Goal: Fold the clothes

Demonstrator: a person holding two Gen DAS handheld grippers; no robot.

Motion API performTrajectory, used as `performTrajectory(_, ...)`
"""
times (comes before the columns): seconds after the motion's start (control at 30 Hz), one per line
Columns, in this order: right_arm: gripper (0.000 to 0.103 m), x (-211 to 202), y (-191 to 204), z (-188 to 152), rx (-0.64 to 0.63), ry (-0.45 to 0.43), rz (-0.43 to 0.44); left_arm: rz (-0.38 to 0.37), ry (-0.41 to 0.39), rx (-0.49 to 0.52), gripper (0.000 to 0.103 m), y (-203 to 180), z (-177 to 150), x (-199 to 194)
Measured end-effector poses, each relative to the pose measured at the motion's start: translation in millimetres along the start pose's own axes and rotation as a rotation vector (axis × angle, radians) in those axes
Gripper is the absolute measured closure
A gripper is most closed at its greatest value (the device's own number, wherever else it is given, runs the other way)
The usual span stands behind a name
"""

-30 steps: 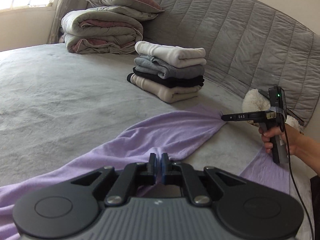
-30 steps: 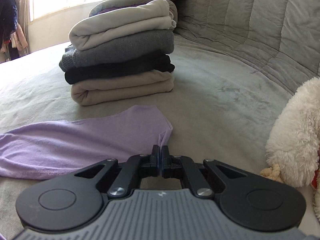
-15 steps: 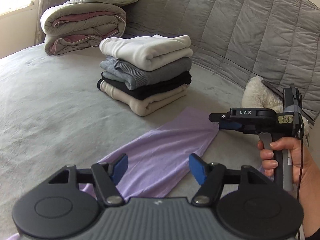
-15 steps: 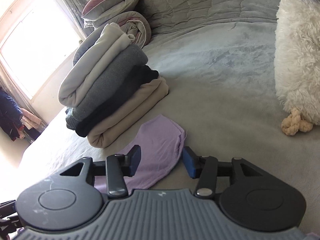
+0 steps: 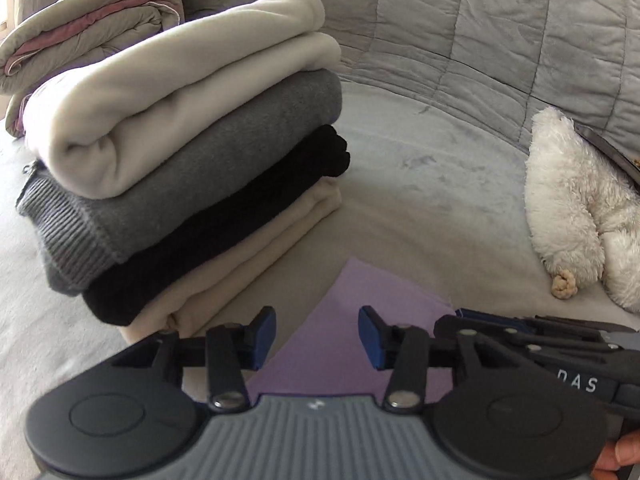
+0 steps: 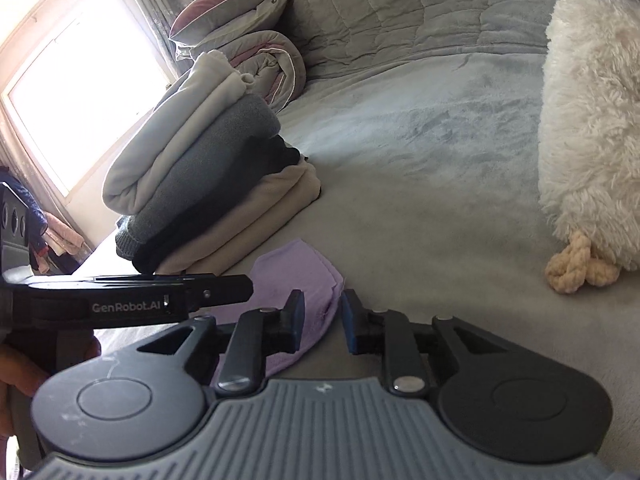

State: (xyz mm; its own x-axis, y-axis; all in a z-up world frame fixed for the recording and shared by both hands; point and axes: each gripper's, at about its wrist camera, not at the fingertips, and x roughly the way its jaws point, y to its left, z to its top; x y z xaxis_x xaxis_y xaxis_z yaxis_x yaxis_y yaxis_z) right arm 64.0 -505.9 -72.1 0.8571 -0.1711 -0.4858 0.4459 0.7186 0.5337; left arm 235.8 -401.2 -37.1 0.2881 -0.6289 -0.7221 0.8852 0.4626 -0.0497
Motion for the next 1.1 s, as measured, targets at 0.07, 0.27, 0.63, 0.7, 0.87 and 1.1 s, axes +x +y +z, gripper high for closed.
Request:
performTrajectory(0.07, 0.088, 0, -2, 0, 0.021, 0.0, 0.006, -0.006, 0.001, 0.006, 0.061, -5, 3, 6)
performTrajectory(0.27, 0.088, 0, 3, -2, -0.006, -0.001, -0.002, 0.002, -0.005, 0.024, 0.078, -15, 8, 20)
performTrajectory(0.63, 0.1, -7, -3, 4, 0.031, -0.085, 0.006, 0.059, -0.19, 0.104, 0.102, -40, 20, 18)
performTrajectory(0.7, 0.101, -10, -9, 10, 0.053, -0.129, -0.004, 0.063, -0.224, 0.11, 0.102, -45, 26, 20)
performTrajectory(0.87, 0.101, -5, -30, 19, 0.142, -0.132, -0.042, 0.074, -0.228, 0.121, 0.102, -54, 33, 40)
performTrajectory(1.1, 0.1, 1, -27, 19, 0.118, -0.106, -0.07, 0.065, -0.248, 0.067, 0.1, -47, 19, 51)
